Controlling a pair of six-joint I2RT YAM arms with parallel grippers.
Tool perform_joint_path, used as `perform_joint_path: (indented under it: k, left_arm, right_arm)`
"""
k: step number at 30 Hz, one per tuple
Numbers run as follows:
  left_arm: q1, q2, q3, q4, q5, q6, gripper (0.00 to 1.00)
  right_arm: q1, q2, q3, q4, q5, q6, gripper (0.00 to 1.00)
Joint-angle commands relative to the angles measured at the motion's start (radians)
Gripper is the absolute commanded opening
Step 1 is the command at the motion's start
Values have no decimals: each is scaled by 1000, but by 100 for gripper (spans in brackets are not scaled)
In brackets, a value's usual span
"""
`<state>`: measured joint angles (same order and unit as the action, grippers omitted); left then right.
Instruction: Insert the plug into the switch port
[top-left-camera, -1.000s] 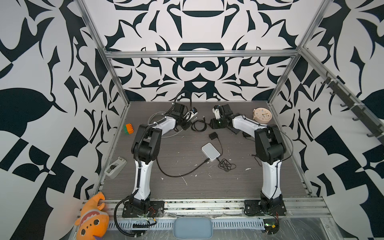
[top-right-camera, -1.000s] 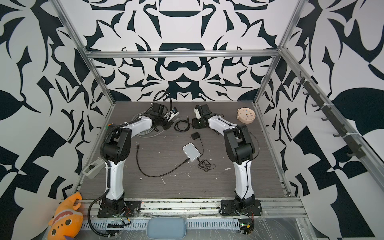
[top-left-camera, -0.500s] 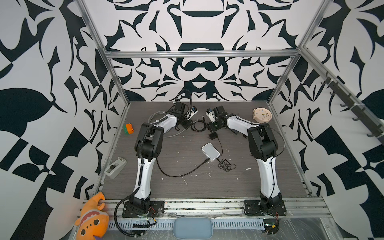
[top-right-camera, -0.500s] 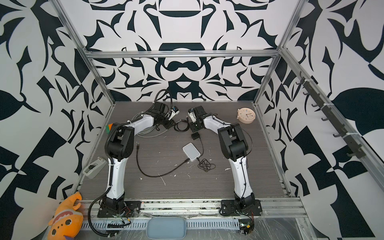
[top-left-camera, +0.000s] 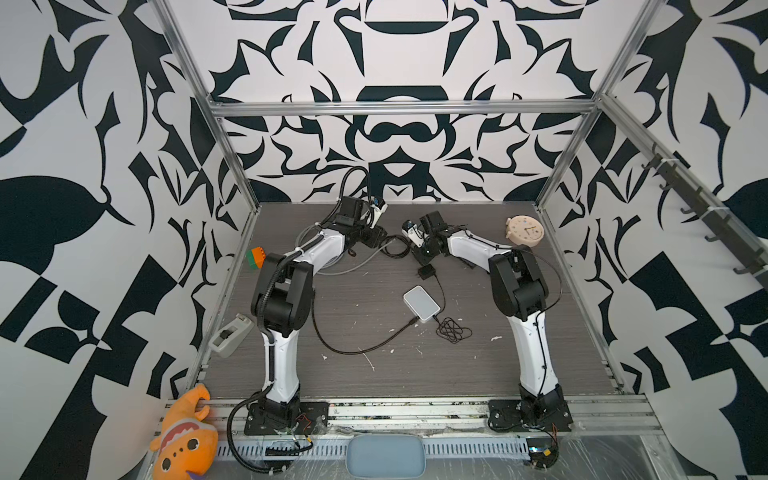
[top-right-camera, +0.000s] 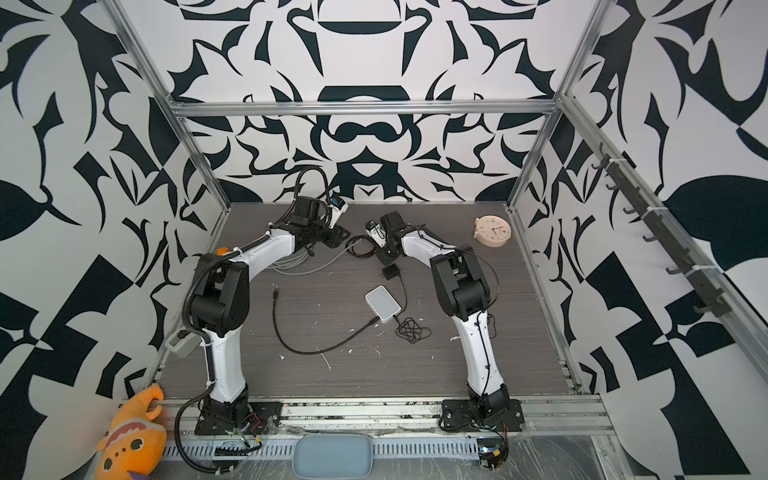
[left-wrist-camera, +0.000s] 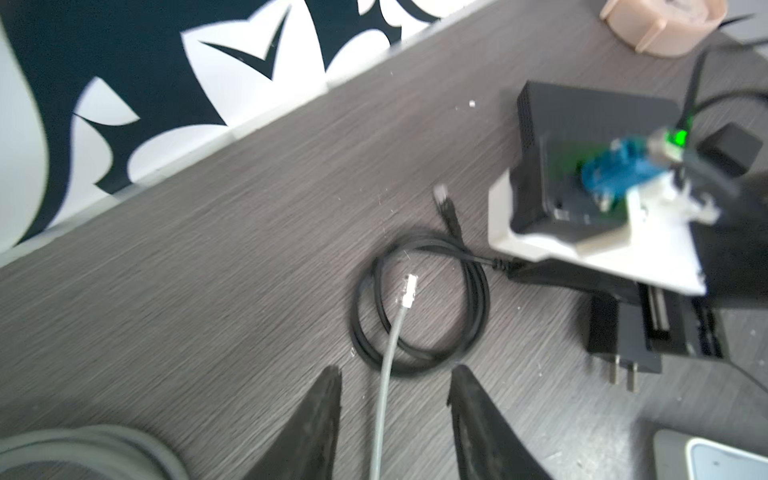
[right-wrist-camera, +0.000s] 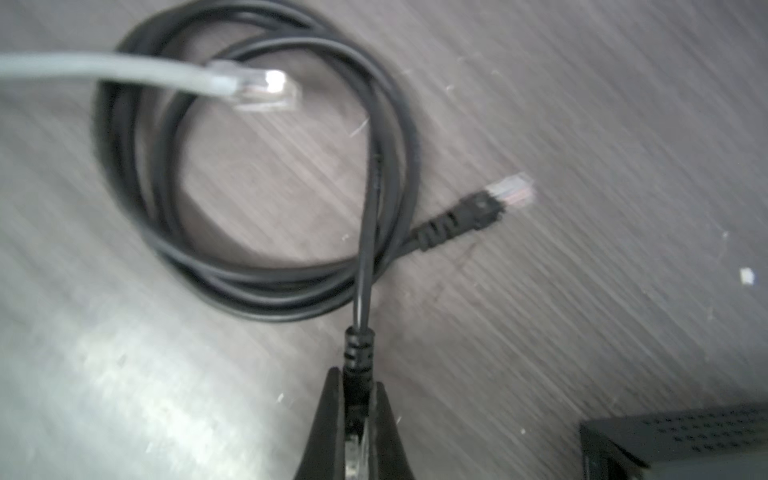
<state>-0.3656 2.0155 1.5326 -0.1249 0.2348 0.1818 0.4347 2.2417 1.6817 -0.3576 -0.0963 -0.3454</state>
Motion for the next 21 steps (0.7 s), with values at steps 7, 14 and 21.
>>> perform_joint_path:
  k: [7, 14, 21]
  left_arm:
    - [12, -125, -111, 51, -67, -98, 47]
    - [14, -196, -124, 18, -71, -128, 48]
    - [10, -237, -105, -59, 91, -113, 49]
  right_arm:
    - [4, -210, -36, -53, -64, -51, 0]
    - [6, -288, -21, -185, -9, -69, 0]
    - [6, -349, -55, -301, 20, -42, 0]
